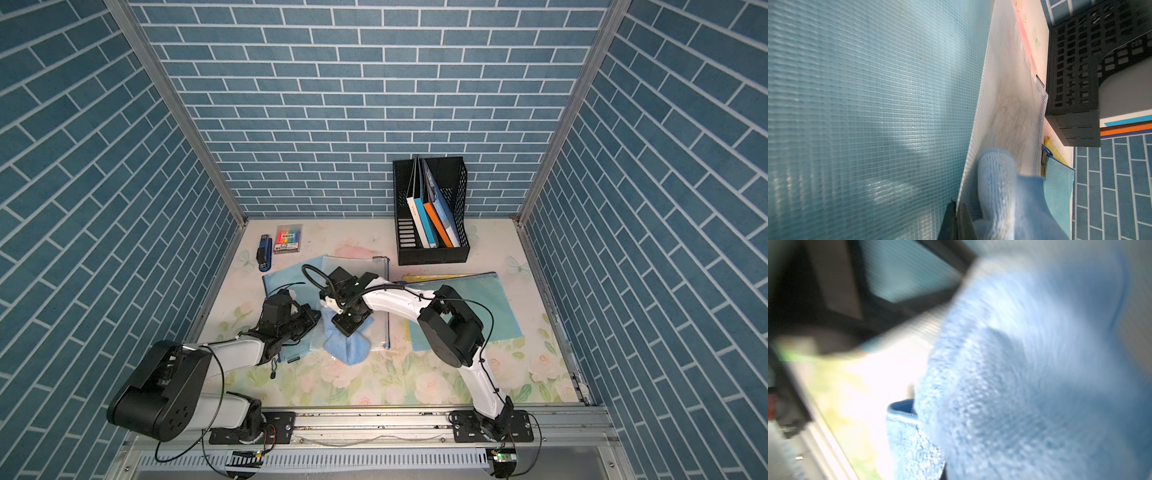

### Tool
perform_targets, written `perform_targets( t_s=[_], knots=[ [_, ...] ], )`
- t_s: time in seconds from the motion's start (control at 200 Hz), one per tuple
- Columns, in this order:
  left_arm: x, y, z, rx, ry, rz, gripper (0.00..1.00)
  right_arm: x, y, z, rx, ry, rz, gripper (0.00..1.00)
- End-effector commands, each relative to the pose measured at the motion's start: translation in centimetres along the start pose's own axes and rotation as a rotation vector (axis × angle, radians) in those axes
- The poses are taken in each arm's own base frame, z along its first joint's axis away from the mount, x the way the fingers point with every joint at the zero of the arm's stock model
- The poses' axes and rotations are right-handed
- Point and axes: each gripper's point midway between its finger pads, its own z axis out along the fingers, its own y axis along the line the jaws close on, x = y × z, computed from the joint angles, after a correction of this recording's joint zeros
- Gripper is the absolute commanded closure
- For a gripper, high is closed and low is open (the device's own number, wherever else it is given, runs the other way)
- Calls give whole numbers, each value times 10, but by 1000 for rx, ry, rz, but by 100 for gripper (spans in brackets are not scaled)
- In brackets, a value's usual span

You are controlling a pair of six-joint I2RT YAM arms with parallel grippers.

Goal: Wipe the document bag
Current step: Wipe the dirt from the document bag.

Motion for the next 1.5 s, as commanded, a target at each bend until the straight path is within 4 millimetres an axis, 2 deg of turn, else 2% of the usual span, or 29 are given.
perform_targets(
  t_s=[0.0, 0.1, 0.15, 0.245, 0.315, 0.405, 0.495, 0.575, 0.691, 0.786, 0.876, 1.036, 1.106, 1.191, 1.281, 1.421, 1.496],
  knots=[
    [-4, -2, -5, 0, -26, 12, 100, 12, -54, -38, 98, -59, 128, 89],
    [-1, 0, -6, 5, -23, 5, 100, 16, -76, -53, 143, -92, 177, 89],
    [0, 0, -5, 7, -21, 2, 100, 15, -76, -52, 143, -89, 181, 89],
    [0, 1, -5, 3, -19, 2, 100, 11, -64, -42, 105, -72, 209, 89],
    [-1, 0, -6, 4, -25, 2, 100, 2, -41, -31, 80, -64, 159, 89],
    [-2, -1, -6, 6, -28, -2, 100, -11, 9, -14, -22, -59, 39, 90],
    [-3, -2, -6, 7, -28, -3, 100, -22, 54, -5, -153, -81, -33, 90],
    [-4, -2, -7, 4, -32, -4, 100, -27, 71, -4, -212, -110, -47, 90],
    [-3, -2, -8, 4, -31, -3, 100, -19, 56, 2, -155, -80, -21, 90],
    [-1, -1, -9, 5, -25, 0, 100, -12, 32, 2, -101, -66, 38, 90],
    [2, 1, -10, 5, -16, 3, 100, -11, -2, -11, -62, -96, 138, 89],
    [3, 2, -13, -9, -11, 28, 100, -3, -82, -41, 49, -144, 318, 88],
    [2, 1, -14, -10, -9, 32, 100, -4, -97, -56, 94, -159, 326, 89],
    [2, -1, -16, -9, -7, 35, 100, -14, -93, -63, 86, -175, 309, 88],
    [1, -2, -17, -3, -12, 32, 100, -27, -74, -51, 8, -181, 317, 88],
    [2, -1, -16, -2, -10, 25, 100, -46, -21, -14, -120, -122, 245, 88],
    [3, -2, -15, 3, -8, 21, 100, -60, 12, -7, -220, -125, 198, 88]
  ],
)
